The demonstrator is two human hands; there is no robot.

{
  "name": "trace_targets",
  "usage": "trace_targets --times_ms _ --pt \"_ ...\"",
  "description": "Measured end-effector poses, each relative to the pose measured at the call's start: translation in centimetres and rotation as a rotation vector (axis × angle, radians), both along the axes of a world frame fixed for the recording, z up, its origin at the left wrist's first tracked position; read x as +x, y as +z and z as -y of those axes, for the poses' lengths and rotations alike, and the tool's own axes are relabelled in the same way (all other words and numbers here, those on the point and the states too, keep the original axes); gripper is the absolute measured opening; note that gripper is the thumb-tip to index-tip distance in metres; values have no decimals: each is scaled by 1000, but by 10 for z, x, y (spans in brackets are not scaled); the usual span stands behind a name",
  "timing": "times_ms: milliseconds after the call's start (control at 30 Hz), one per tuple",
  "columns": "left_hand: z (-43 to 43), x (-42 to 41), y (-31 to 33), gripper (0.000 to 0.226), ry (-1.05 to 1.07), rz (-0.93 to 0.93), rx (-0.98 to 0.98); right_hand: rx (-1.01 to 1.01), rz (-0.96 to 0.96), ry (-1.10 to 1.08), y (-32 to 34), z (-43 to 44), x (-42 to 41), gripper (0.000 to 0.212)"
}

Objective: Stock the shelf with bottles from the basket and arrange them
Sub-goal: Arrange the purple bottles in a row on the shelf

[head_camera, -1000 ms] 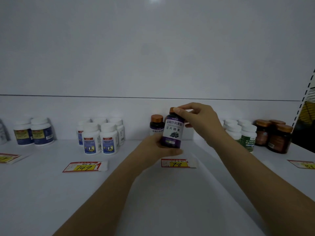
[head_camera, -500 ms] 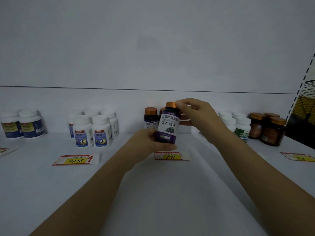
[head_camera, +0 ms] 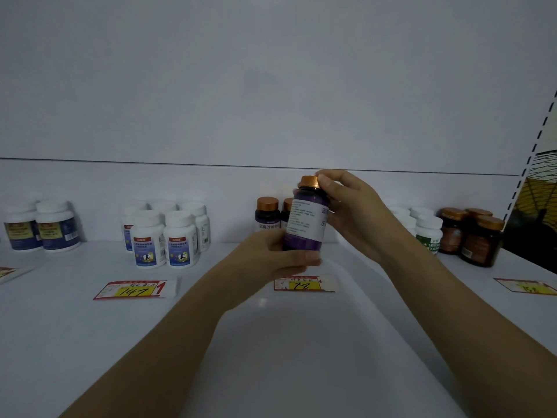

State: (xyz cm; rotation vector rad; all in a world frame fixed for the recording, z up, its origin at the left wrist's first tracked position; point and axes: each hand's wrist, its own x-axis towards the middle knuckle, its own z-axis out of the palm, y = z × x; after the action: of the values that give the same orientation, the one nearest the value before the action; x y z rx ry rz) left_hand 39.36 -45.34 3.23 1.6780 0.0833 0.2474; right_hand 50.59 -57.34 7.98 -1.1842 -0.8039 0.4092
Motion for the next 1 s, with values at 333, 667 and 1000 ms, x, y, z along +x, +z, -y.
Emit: trace_targets --times_ms 333,667,1000 --pt "-3 1 0 48 172 109 -70 -87 108 -110 -5 -4 2 34" --pt "-2 1 -5 49 263 128 87 -136 162 -82 -7 -6 0 31" --pt "-1 2 -4 53 288 123 105 -156 130 34 -8 -3 3 33"
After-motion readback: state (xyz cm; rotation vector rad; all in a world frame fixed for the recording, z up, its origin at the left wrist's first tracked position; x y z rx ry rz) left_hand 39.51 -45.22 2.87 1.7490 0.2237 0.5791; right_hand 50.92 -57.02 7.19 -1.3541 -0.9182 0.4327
